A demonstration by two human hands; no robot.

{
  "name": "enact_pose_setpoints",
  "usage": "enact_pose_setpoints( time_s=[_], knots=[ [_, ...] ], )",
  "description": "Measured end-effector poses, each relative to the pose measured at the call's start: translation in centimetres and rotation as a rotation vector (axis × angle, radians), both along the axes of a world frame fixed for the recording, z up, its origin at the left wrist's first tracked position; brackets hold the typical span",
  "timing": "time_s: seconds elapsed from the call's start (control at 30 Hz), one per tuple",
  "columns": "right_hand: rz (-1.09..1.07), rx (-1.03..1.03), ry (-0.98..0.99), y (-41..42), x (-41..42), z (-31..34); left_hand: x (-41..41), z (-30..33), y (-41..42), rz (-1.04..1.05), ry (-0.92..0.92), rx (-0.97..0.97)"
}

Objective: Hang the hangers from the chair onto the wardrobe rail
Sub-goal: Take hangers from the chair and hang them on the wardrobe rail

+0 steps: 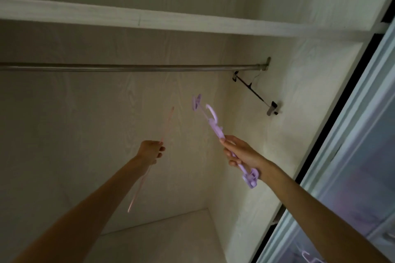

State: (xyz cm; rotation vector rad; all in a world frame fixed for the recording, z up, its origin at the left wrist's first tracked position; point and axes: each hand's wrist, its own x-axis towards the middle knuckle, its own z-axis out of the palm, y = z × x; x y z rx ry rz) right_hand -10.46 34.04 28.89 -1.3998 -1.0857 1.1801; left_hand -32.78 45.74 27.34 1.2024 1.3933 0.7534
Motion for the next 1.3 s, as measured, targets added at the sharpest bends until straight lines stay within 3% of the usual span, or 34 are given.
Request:
enact_pose_setpoints(
  time_s=[0.13,0.37,0.53,0.67,0.7,0.87,1.0,1.07,1.17,1.23,1.3],
  knots=[
    [-0.163,0.070,-0.072,0.9,0.4,3.1,0.8,1.1,0.4,-0.010,-0.082,0.018],
    [-0.293,0.011,-0.577,5.3,3.6,9.6,3.0,4.7,1.0,-0.024,-0.090,0.041],
    [-0.217,-0.149,-0.587,8.9,4.7,12.4,4.5,7.4,0.6,-0.047,-0.050,0.022],
    [-0.148,-0.226,-0.316,9.5,4.6,12.2,4.9,8.3,-0.5,-0.107,-0.077,0.035],
    [-0.131,-0.246,-0.343,9.6,4.6,12.1,4.8,8.3,-0.8,-0.119,-0.082,0.046],
    [-0.153,-0.309,-0.881,11.1,4.6,11.5,4.3,8.9,-1.3,-0.117,-0.049,0.085],
    [-0.145,-0.321,-1.181,10.8,4.5,11.4,4.1,9.6,-1.2,-0.108,-0.037,0.066],
    [-0.283,-0.175,-1.387,10.4,4.1,12.2,4.2,9.7,-1.1,-0.112,-0.029,0.069],
    [-0.464,0.257,-1.556,10.6,3.2,13.6,4.4,9.9,-1.1,-0.153,-0.013,0.086],
    [-0.320,0.286,-1.664,11.6,3.1,13.6,4.7,10.1,-1.2,-0.216,-0.016,0.088],
    [-0.202,0.133,-1.734,12.6,3.9,12.9,4.8,10.1,-1.3,-0.299,-0.026,0.082]
  ],
)
